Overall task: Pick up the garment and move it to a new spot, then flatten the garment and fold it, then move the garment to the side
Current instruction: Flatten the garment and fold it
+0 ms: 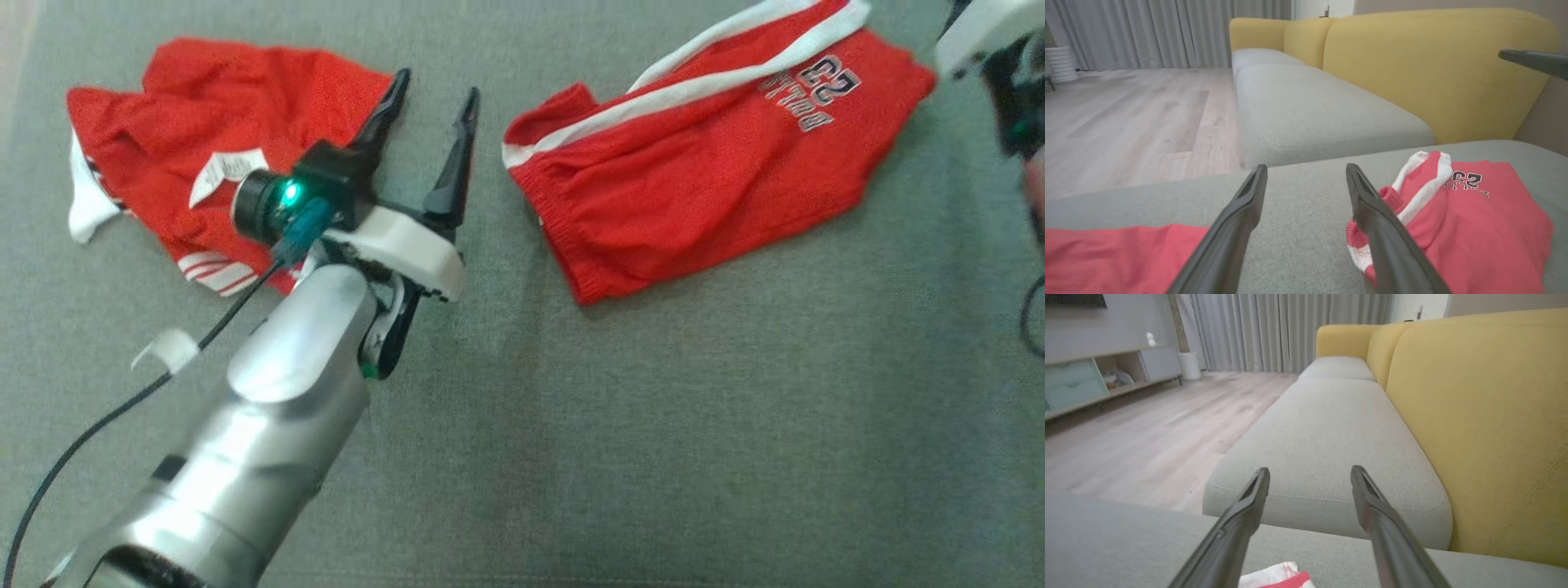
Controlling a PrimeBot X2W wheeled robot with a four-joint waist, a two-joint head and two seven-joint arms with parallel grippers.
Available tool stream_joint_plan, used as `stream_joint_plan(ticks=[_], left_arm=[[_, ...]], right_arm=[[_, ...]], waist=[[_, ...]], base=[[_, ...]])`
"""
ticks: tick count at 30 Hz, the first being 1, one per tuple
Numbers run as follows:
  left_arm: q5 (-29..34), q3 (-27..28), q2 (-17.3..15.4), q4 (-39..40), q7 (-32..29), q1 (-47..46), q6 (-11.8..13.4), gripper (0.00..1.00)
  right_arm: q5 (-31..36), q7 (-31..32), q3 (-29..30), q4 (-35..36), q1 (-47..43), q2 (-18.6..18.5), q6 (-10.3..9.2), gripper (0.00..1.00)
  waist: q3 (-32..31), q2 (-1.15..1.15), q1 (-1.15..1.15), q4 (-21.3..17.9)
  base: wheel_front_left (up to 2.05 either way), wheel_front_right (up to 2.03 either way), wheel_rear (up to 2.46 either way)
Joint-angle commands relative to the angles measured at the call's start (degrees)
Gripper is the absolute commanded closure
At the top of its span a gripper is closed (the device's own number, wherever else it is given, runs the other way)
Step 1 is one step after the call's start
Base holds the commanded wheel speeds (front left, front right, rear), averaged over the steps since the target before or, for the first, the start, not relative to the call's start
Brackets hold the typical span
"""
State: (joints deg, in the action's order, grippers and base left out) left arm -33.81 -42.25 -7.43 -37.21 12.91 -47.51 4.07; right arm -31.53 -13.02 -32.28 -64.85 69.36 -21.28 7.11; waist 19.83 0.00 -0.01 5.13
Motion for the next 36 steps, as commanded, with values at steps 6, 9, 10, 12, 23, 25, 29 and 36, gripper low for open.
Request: stream_joint_plan(ticks=[6, 9, 10, 12, 23, 25, 29, 36], left_arm=[[0.71, 6.28, -4.85, 7.23, 1.98, 5.36, 3.95, 0.00], [2.47, 8.54, -6.35, 12.06, 2.05, 9.63, 5.86, 0.00], [3.19, 9.20, -6.76, 13.72, 2.05, 11.39, 6.40, 0.00], [4.35, 10.83, -7.29, 16.94, 2.06, 15.31, 7.60, 0.00], [10.68, 16.95, -5.54, 26.42, 2.08, 38.91, 10.64, 0.00], [11.54, 17.49, -4.95, 26.74, 2.08, 40.05, 10.16, 0.00], [12.95, 18.27, -4.19, 26.84, 2.08, 39.91, 8.67, 0.00], [14.80, 19.31, -3.51, 27.33, 2.08, 36.47, 6.97, 0.00]], right_arm=[[-4.20, -1.93, 5.72, 13.31, -11.28, 2.22, 0.37, 0.00], [-2.40, -1.95, 9.95, 21.31, -19.16, 3.71, 0.37, 0.00], [-1.57, -1.95, 11.55, 23.95, -22.14, 4.50, 0.37, 0.00], [0.76, -1.96, 14.18, 28.93, -28.35, 6.34, 0.37, 0.00], [11.73, -1.97, 22.45, 47.55, -58.72, 17.69, 0.37, 0.00], [12.57, -1.80, 22.78, 48.56, -60.41, 18.01, 0.37, 0.00], [14.49, -0.73, 23.36, 50.23, -61.33, 18.26, 0.37, 0.00], [18.35, 2.77, 27.34, 51.43, -56.06, 18.34, 0.37, 0.00]], waist=[[-7.70, 0.00, 0.01, -3.83], [-9.92, 0.00, 0.01, -5.16], [-10.61, 0.00, 0.01, -5.56], [-12.02, 0.00, 0.01, -6.39], [-16.56, 0.00, 0.01, -9.40], [-16.57, 0.00, 0.01, -9.26], [-15.83, 0.00, 0.01, -8.66], [-11.45, 0.00, 0.01, -7.04]], base=[[0.00, 0.00, 0.00], [0.00, 0.00, 0.00], [0.00, 0.00, 0.00], [0.00, 0.00, 0.00], [0.00, 0.00, 0.00], [0.00, 0.00, 0.00], [0.00, 0.00, 0.00], [0.00, 0.00, 0.00]])
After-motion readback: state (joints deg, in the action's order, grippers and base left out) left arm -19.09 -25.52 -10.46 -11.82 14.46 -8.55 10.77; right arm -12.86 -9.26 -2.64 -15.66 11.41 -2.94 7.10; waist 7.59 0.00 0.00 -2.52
